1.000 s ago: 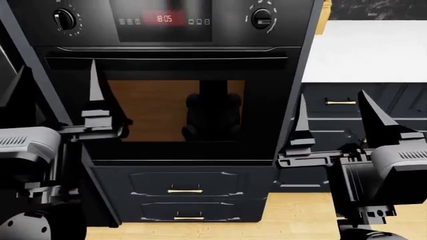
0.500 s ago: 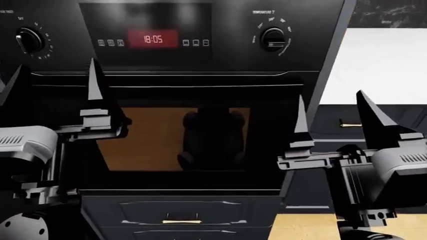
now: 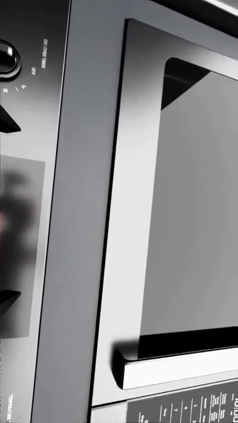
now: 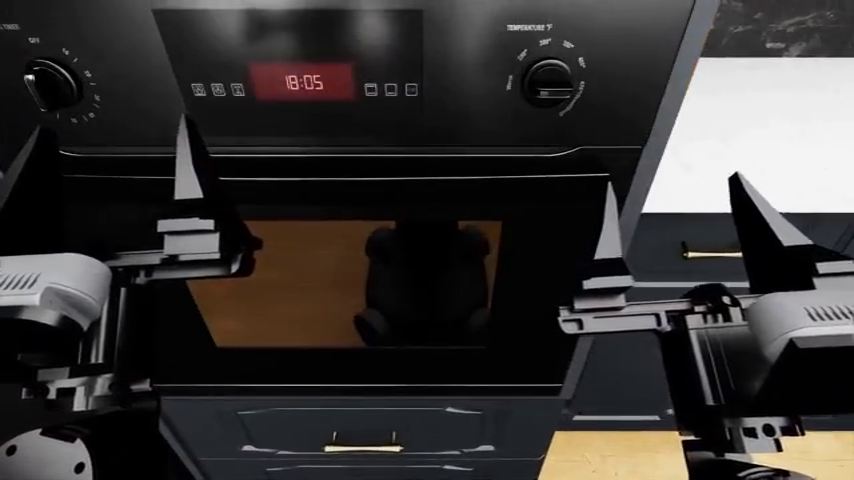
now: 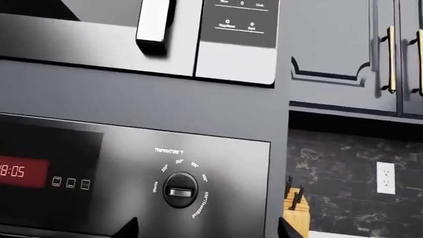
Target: Preheat the oven by turning the temperature knob.
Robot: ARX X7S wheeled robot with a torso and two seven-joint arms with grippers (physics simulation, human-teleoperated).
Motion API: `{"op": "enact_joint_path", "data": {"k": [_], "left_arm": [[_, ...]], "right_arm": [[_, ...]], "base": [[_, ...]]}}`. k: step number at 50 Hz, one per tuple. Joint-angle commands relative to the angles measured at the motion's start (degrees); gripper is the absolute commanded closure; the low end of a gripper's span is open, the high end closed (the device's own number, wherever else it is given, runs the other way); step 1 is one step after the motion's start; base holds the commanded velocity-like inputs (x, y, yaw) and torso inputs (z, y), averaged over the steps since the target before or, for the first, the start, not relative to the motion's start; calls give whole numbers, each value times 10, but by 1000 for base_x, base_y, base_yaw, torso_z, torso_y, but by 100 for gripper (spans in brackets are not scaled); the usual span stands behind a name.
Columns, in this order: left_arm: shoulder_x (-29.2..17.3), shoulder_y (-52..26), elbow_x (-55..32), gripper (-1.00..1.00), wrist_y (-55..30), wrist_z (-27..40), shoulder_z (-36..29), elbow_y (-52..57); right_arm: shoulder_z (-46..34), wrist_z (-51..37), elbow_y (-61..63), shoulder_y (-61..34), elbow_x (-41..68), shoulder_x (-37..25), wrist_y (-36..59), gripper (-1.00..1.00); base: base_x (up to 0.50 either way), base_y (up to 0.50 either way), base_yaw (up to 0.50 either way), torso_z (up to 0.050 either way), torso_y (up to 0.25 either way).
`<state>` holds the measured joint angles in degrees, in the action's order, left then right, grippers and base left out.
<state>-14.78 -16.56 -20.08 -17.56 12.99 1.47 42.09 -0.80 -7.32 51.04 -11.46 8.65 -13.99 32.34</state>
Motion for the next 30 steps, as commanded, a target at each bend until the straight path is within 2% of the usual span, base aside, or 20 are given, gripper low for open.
{"op": "enact_joint_path", "data": {"k": [1,8,11,19,20,22,23,30], "left_arm": [[-6,-4,-6,-100,-5,7,-3,0],[-10,-4,-10,-100,-10,13,-3,2],[-11,-4,-12,-100,-12,16,-3,1],[-15,-4,-15,-100,-11,19,-3,2],[-15,-3,-14,-100,-10,20,-3,2],[-15,-3,-15,-100,-10,21,-4,1],[-16,-3,-14,-100,-9,21,-5,1],[-17,-2,-13,-100,-6,23,-9,-3]], "right_arm": [[-15,-14,24,-65,-23,-22,79,-100],[-41,-16,26,-149,-34,-43,175,-100],[-76,-25,10,-170,-61,-63,200,-100],[-167,-39,-24,-209,-126,-118,231,-100],[-210,-45,-37,-222,-159,-143,237,-100],[-220,-44,-45,-228,-164,-147,240,-100],[-250,-50,-58,-238,-188,-164,239,-100],[-303,-45,-89,-263,-220,-187,247,-100]], "base": [[0,0,0,0,0],[0,0,0,0,0],[0,0,0,0,0],[0,0,0,0,0],[0,0,0,0,0],[0,0,0,0,0],[0,0,0,0,0],[0,0,0,0,0]]}}
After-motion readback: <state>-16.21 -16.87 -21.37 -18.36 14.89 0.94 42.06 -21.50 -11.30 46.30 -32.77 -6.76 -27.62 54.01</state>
